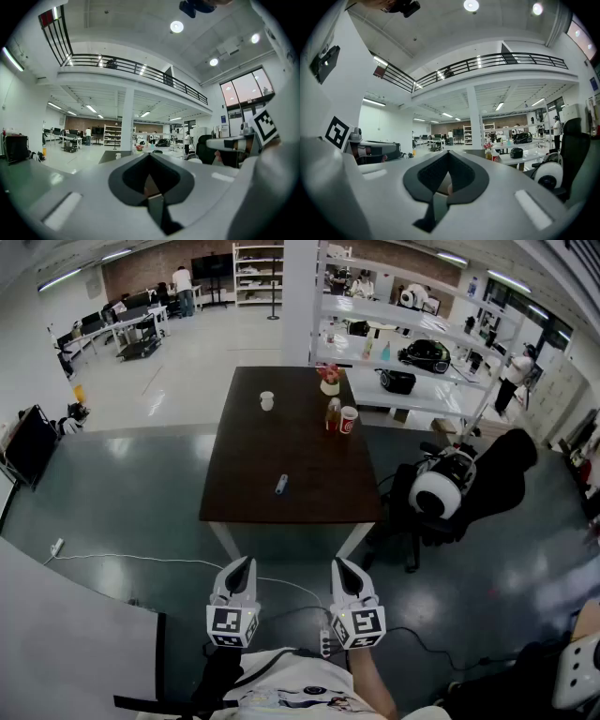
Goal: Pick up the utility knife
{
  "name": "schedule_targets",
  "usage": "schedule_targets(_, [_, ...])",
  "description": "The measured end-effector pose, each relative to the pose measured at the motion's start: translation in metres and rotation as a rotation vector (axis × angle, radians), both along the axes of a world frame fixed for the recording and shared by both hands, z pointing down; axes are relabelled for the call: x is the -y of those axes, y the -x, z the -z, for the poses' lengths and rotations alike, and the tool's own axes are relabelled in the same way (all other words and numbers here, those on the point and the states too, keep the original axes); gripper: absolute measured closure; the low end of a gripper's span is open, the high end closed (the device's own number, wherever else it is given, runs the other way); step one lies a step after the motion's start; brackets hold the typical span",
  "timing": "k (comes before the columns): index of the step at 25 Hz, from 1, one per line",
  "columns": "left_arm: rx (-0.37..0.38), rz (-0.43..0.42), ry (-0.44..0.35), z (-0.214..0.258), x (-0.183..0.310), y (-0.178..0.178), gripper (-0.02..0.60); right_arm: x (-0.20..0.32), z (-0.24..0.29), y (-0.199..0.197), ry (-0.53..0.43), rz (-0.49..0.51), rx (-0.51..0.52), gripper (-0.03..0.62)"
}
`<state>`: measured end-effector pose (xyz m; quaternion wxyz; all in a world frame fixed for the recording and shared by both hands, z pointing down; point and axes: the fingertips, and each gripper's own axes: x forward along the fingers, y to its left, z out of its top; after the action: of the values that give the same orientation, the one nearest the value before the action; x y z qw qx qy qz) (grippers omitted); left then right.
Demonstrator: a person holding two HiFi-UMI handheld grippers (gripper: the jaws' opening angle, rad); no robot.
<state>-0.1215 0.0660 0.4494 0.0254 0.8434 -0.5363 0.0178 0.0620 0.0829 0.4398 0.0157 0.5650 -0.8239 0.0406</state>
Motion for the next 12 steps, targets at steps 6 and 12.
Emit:
schedule_targets(6, [-0.001, 0.000, 0.001, -0.0017, -0.0003, -0.0005, 0.583, -0.0003, -0.0018, -0.0001, 0.000, 0.001, -0.003, 0.595])
schedule_targets(12, [-0.001, -0.009, 0.004, -0.0025, -0.0005, -0.0041, 0.583, -0.0015, -0.0031, -0.0028, 0.004, -0.005, -0.002, 0.595])
